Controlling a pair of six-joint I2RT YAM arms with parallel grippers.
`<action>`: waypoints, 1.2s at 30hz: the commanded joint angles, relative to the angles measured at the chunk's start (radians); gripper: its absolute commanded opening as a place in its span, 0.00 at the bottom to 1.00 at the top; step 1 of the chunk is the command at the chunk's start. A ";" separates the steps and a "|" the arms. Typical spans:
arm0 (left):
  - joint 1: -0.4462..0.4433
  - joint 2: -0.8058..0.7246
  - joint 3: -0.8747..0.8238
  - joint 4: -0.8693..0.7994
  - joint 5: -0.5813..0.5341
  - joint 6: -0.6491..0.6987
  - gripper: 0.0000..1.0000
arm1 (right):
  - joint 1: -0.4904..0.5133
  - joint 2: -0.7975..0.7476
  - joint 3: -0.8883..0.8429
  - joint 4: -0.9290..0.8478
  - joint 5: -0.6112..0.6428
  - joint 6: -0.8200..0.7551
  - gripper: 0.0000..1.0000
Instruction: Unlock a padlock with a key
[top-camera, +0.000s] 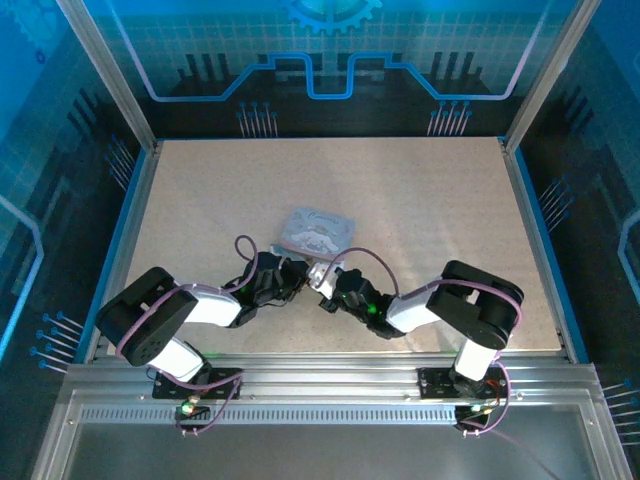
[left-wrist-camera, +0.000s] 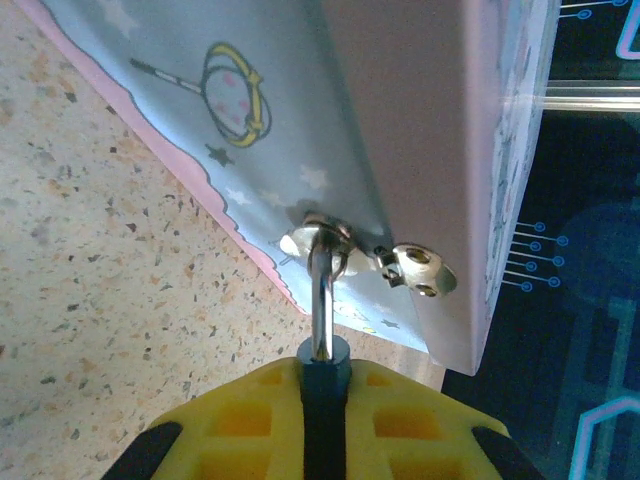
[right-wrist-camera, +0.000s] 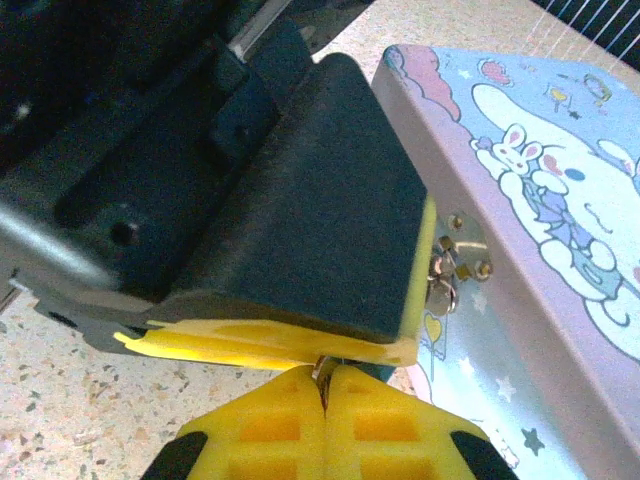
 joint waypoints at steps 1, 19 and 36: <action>-0.005 -0.010 0.004 -0.006 0.016 -0.001 0.12 | -0.058 -0.021 0.017 0.010 -0.090 0.150 0.00; -0.006 0.022 0.020 0.010 0.013 -0.004 0.14 | -0.177 -0.005 0.034 -0.036 -0.263 0.343 0.00; -0.005 0.040 0.028 0.006 0.004 0.010 0.18 | -0.240 0.017 0.056 -0.116 -0.349 0.397 0.00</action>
